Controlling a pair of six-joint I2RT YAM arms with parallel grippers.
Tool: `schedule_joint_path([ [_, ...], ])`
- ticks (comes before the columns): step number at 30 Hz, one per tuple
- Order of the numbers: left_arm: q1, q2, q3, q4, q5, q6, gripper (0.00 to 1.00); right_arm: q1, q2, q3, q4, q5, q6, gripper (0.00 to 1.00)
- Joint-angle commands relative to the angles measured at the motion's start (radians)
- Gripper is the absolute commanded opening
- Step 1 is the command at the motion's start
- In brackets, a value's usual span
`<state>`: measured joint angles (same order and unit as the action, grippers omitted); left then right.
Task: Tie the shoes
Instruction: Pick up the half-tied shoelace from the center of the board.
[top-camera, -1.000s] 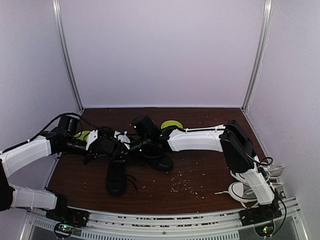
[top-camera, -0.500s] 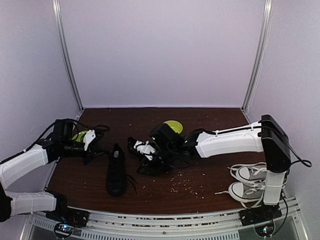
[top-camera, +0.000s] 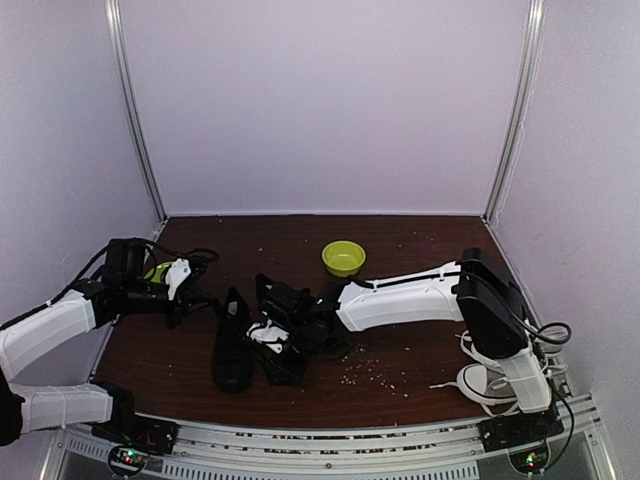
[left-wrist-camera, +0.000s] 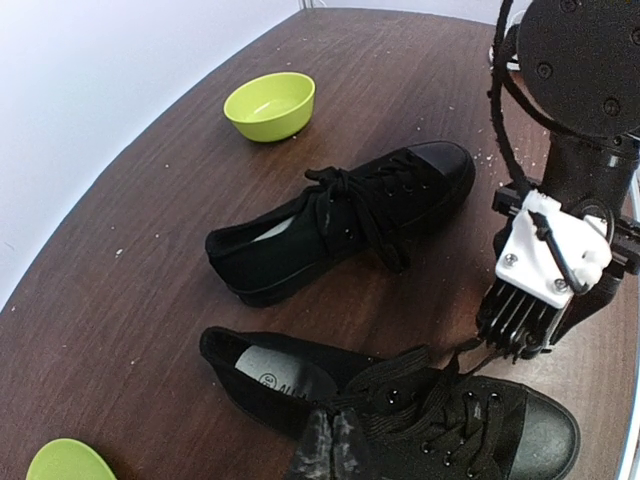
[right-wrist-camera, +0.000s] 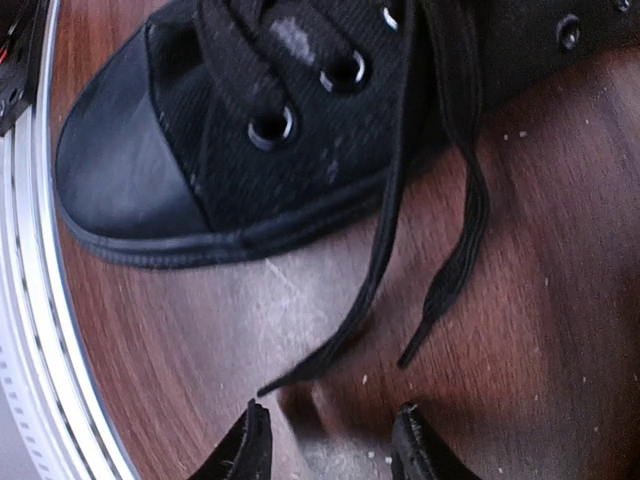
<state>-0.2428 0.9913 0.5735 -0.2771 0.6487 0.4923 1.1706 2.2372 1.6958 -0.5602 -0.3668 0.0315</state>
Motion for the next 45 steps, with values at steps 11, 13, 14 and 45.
schedule_joint_path([
  [11, 0.005, -0.002, -0.005, 0.041, -0.005, 0.005, 0.00, 0.000, 0.124, 0.167, -0.117, -0.062, 0.001, 0.24],
  [13, 0.004, -0.003, -0.006, 0.041, -0.006, 0.006, 0.00, 0.001, 0.144, 0.189, -0.131, -0.067, -0.004, 0.20],
  [14, 0.004, -0.003, -0.006, 0.042, -0.005, 0.005, 0.00, 0.000, 0.147, 0.201, -0.138, -0.067, -0.006, 0.19],
  [45, 0.004, 0.006, -0.005, 0.053, -0.046, -0.005, 0.00, 0.027, 0.129, 0.372, 0.056, -0.383, -0.037, 0.00],
])
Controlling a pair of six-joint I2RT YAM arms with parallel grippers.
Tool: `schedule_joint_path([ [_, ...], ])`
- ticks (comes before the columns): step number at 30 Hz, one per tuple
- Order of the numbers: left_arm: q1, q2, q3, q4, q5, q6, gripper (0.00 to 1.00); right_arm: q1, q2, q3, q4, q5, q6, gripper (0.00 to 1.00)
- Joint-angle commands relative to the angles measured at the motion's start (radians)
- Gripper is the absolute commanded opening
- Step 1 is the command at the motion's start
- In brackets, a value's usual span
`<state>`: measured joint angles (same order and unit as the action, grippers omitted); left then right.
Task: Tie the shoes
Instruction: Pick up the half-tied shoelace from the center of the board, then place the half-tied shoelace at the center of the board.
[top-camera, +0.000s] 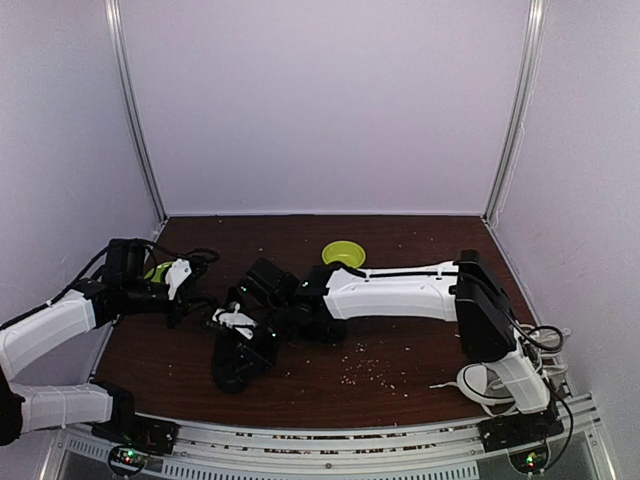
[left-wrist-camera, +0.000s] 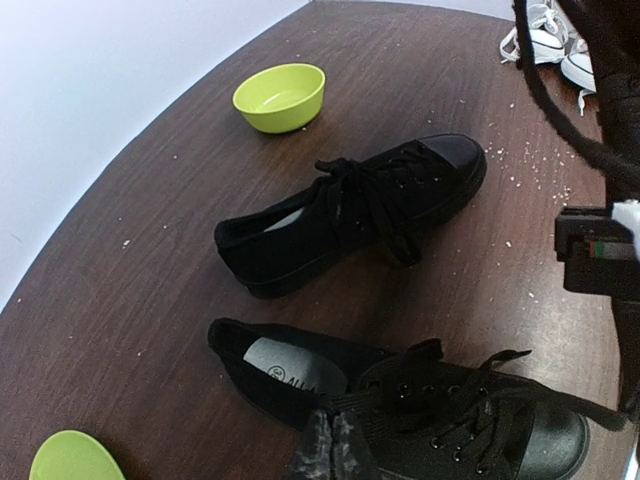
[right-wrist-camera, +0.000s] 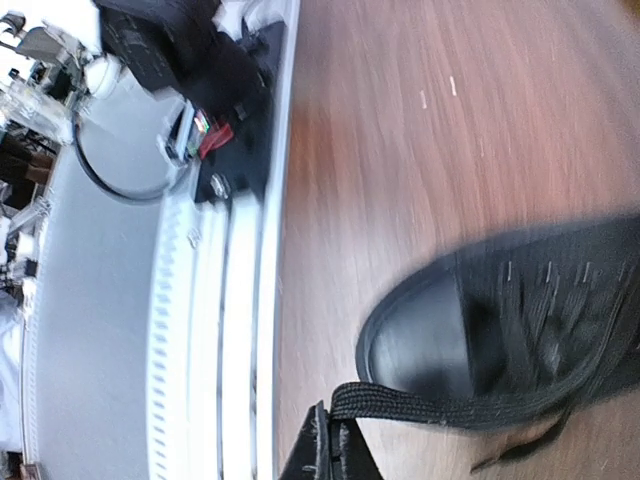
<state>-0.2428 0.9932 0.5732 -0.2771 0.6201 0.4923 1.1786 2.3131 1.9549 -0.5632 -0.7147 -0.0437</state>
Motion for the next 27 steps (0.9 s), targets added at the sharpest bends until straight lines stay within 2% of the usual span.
schedule_joint_path([
  [1, 0.004, 0.004, -0.005, 0.054, -0.018, -0.007, 0.00, 0.027, 0.082, 0.173, 0.019, -0.021, 0.019, 0.00],
  [4, 0.005, 0.007, -0.005, 0.059, -0.021, -0.010, 0.00, 0.045, 0.137, 0.262, -0.014, 0.007, -0.021, 0.00],
  [11, 0.004, 0.006, -0.006, 0.055, -0.034, -0.012, 0.00, 0.084, 0.170, 0.271, 0.111, 0.081, -0.066, 0.01],
  [16, 0.005, 0.005, -0.006, 0.055, -0.036, -0.012, 0.00, 0.084, 0.150, 0.261, 0.071, 0.134, -0.113, 0.33],
  [18, 0.005, 0.005, -0.006, 0.054, -0.036, -0.012, 0.00, 0.083, 0.109, 0.237, 0.024, 0.151, -0.165, 0.39],
  [23, 0.004, 0.001, -0.010, 0.055, -0.037, -0.011, 0.00, 0.043, -0.067, 0.065, -0.022, 0.060, -0.259, 0.43],
  [25, 0.005, 0.004, -0.009, 0.055, -0.037, -0.012, 0.00, 0.004, -0.149, -0.050, 0.060, 0.014, -0.212, 0.44],
  [27, 0.004, 0.005, -0.008, 0.052, -0.040, -0.012, 0.00, -0.035, -0.210, -0.172, 0.223, 0.028, -0.152, 0.44],
])
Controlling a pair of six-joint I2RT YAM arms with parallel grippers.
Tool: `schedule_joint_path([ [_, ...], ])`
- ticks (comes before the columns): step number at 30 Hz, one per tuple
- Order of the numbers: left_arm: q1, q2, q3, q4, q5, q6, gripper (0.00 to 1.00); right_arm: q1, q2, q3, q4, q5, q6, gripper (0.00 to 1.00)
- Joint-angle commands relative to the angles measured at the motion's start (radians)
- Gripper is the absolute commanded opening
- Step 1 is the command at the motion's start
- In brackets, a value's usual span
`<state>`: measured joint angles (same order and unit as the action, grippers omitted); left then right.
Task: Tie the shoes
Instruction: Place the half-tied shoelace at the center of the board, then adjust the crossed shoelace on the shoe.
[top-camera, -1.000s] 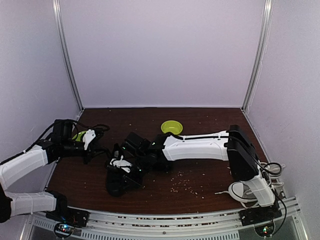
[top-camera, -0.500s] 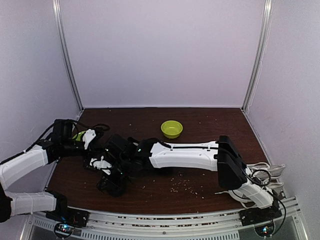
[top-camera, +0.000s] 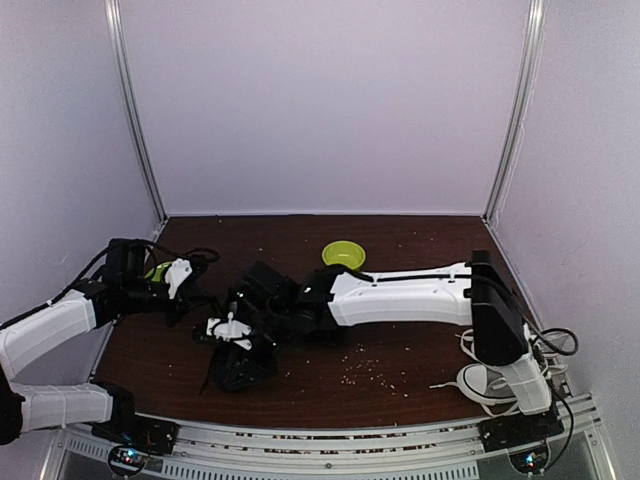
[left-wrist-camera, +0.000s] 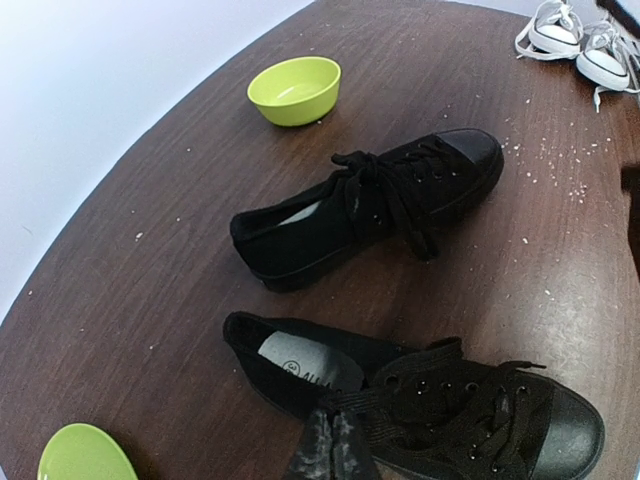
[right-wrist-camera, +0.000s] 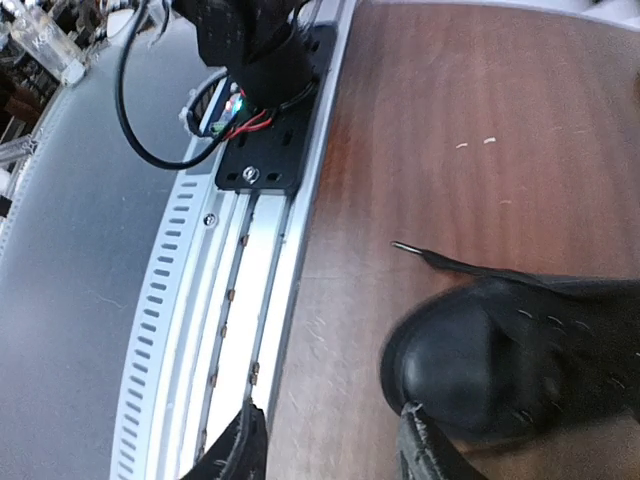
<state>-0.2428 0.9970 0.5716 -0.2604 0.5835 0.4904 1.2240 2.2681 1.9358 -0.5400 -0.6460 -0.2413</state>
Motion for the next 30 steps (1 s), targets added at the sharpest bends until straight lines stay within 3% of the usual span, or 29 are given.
schedule_joint_path([
  [1, 0.004, 0.002, -0.006, 0.035, -0.003, -0.012, 0.00, -0.097, -0.179, -0.200, 0.260, -0.010, 0.076, 0.44],
  [3, 0.005, 0.002, -0.006, 0.035, -0.006, -0.014, 0.00, -0.122, -0.154, -0.218, 0.306, 0.045, 0.113, 0.42],
  [7, 0.004, 0.004, -0.006, 0.035, -0.016, -0.015, 0.00, -0.119, -0.051, -0.089, 0.240, 0.139, 0.110, 0.33],
  [14, 0.004, 0.015, -0.005, 0.039, -0.016, -0.019, 0.00, -0.068, 0.001, -0.149, 0.499, 0.263, 0.113, 0.27],
  [21, 0.004, 0.011, -0.004, 0.042, -0.011, -0.021, 0.00, -0.047, 0.102, -0.020, 0.417, 0.352, 0.058, 0.27],
  [30, 0.004, 0.005, -0.004, 0.041, -0.006, -0.020, 0.00, -0.047, 0.137, -0.011, 0.392, 0.448, 0.040, 0.33],
])
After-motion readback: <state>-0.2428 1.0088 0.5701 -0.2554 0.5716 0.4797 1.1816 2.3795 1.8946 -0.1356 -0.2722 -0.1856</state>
